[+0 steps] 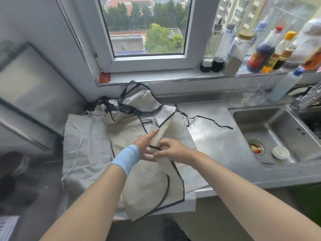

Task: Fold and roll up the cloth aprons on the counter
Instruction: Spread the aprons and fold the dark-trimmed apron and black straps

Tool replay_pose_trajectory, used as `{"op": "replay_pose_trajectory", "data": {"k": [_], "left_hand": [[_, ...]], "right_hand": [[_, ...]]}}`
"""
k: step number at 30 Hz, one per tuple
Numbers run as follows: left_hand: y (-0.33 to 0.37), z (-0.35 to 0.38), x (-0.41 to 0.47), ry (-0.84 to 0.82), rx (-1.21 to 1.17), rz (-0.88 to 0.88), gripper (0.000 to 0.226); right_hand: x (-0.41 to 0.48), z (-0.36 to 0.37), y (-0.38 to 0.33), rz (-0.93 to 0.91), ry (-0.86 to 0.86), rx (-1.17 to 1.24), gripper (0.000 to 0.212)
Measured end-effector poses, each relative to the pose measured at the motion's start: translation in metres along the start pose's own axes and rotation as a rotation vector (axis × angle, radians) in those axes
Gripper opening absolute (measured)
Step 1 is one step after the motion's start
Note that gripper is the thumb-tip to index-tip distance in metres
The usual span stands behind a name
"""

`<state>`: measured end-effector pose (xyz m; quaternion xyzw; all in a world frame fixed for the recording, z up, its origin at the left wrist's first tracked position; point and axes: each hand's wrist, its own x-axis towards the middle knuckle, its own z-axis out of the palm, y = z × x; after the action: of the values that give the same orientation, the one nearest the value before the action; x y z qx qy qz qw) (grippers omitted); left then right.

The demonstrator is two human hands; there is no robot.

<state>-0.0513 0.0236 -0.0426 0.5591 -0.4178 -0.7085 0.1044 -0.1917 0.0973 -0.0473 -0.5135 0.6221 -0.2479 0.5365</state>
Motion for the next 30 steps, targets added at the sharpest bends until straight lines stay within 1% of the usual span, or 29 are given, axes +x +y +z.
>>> {"op": "replay_pose_trajectory", "data": {"k": [1, 3, 4, 6, 7, 8, 9, 10, 11, 12, 13, 15, 16, 17, 18, 20, 22, 24, 25, 27, 28, 29, 30], "left_hand": [[-0.004, -0.010, 0.000, 0.039, 0.096, 0.011, 0.042], [-0.015, -0.033, 0.001, 0.204, 0.269, 0.051, 0.033], [-0.021, -0.044, 0.001, 0.290, 0.336, 0.071, 0.028], [-0.033, -0.064, -0.003, 0.414, 0.531, 0.061, 0.020], [-0.041, -0.073, -0.001, 0.434, 0.654, 0.027, 0.022], [-0.049, -0.081, 0.001, 0.427, 0.743, -0.029, 0.025], [-0.056, -0.088, 0.003, 0.402, 0.799, -0.091, 0.027], [-0.062, -0.093, 0.005, 0.377, 0.849, -0.151, 0.028], [-0.066, -0.099, 0.009, 0.371, 0.898, -0.180, 0.029], [-0.065, -0.104, 0.014, 0.396, 0.940, -0.186, 0.030], [-0.061, -0.108, 0.019, 0.445, 0.953, -0.153, 0.029], [-0.043, -0.106, 0.024, 0.551, 0.900, -0.040, 0.022], [-0.033, -0.103, 0.026, 0.589, 0.861, 0.026, 0.017], [-0.022, -0.098, 0.031, 0.608, 0.817, 0.096, 0.012], [-0.013, -0.090, 0.038, 0.603, 0.789, 0.169, 0.010], [0.001, -0.073, 0.050, 0.513, 0.782, 0.278, 0.011], [0.008, -0.055, 0.062, 0.401, 0.822, 0.297, 0.013], [0.013, -0.040, 0.073, 0.318, 0.879, 0.278, 0.015], [0.014, -0.035, 0.074, 0.288, 0.906, 0.264, 0.015], [0.014, -0.032, 0.078, 0.243, 0.884, 0.227, 0.014], [0.015, -0.031, 0.078, 0.213, 0.852, 0.197, 0.014], [0.025, -0.036, 0.101, 0.201, 0.781, 0.135, 0.016], [0.027, -0.037, 0.105, 0.177, 0.700, 0.093, 0.022]], "right_hand": [[0.005, 0.008, -0.003, -0.023, -0.050, 0.035, 0.012], [0.020, 0.026, -0.005, -0.051, -0.034, 0.081, 0.020], [0.028, 0.033, -0.005, -0.051, 0.029, 0.048, 0.021], [0.041, 0.044, 0.002, -0.047, 0.220, -0.215, 0.017], [0.046, 0.049, 0.006, -0.039, 0.237, -0.341, 0.020], [0.049, 0.054, 0.010, -0.024, 0.175, -0.436, 0.028], [0.053, 0.057, 0.013, 0.014, 0.085, -0.493, 0.036], [0.057, 0.058, 0.016, 0.057, 0.038, -0.523, 0.040], [0.060, 0.056, 0.019, 0.085, 0.054, -0.544, 0.041], [0.066, 0.051, 0.019, 0.086, 0.126, -0.549, 0.040], [0.072, 0.044, 0.018, 0.076, 0.232, -0.532, 0.037], [0.087, 0.025, 0.016, 0.071, 0.406, -0.492, 0.033], [0.094, 0.014, 0.017, 0.089, 0.439, -0.498, 0.035], [0.102, 0.004, 0.019, 0.119, 0.430, -0.532, 0.039], [0.111, -0.006, 0.023, 0.137, 0.395, -0.596, 0.044], [0.124, -0.019, 0.034, 0.149, 0.303, -0.745, 0.049], [0.135, -0.024, 0.046, 0.147, 0.231, -0.832, 0.048], [0.144, -0.025, 0.057, 0.143, 0.198, -0.900, 0.040], [0.144, -0.024, 0.059, 0.135, 0.206, -0.942, 0.034], [0.143, -0.020, 0.060, 0.104, 0.239, -0.991, 0.023], [0.140, -0.020, 0.058, 0.101, 0.231, -0.974, 0.020], [0.167, -0.027, 0.057, 0.103, 0.209, -0.913, 0.017], [0.172, -0.028, 0.051, 0.112, 0.209, -0.811, 0.014]]}}
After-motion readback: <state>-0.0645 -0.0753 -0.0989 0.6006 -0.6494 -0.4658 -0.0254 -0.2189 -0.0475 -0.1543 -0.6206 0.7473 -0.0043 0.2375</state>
